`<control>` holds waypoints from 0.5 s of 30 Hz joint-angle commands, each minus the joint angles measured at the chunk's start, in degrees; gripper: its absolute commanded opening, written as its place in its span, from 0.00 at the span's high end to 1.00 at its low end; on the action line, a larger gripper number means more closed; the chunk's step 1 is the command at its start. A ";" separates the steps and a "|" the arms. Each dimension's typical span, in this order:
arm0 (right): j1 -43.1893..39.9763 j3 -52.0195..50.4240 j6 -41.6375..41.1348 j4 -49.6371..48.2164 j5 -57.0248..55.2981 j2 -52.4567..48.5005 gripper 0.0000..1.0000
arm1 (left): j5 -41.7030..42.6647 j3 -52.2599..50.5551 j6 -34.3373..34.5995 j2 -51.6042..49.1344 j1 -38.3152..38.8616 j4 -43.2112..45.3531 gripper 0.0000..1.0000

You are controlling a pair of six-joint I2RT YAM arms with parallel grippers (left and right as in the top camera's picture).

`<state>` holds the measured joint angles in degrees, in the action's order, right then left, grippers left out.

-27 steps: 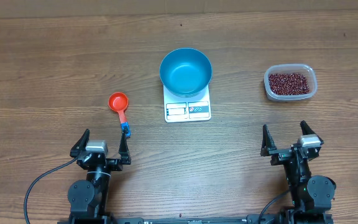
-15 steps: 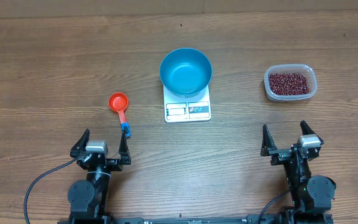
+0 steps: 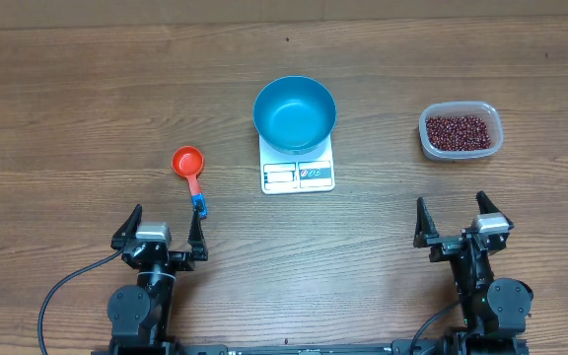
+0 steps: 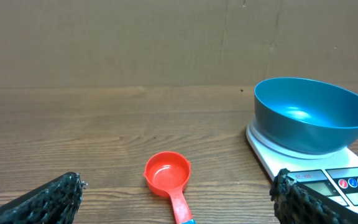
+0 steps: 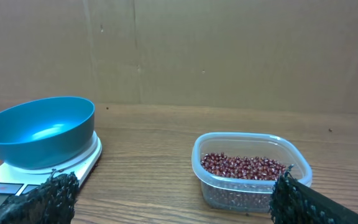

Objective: Scoop item into bowl and weigh 150g on scale

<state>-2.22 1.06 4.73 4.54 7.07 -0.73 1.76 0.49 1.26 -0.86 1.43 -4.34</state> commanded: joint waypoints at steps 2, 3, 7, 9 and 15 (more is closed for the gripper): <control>0.24 -0.61 0.04 -0.26 -0.44 0.57 0.00 | 0.66 -0.22 -1.09 0.61 -0.20 -0.09 0.00; 0.24 -0.61 0.04 -0.26 -0.44 0.57 0.00 | 0.66 -0.22 -1.09 0.61 -0.20 -0.09 0.01; 0.24 -0.61 0.04 -0.26 -0.44 0.57 0.00 | 0.63 -0.22 -1.09 0.61 -0.20 -0.09 0.00; 0.24 -0.61 0.04 -0.28 -0.44 0.57 0.00 | 0.63 -0.22 -1.09 0.61 -0.20 -0.09 0.00; 0.24 -0.61 0.04 -0.26 -0.44 0.57 0.00 | 0.66 -0.22 -1.09 0.61 -0.20 -0.09 0.01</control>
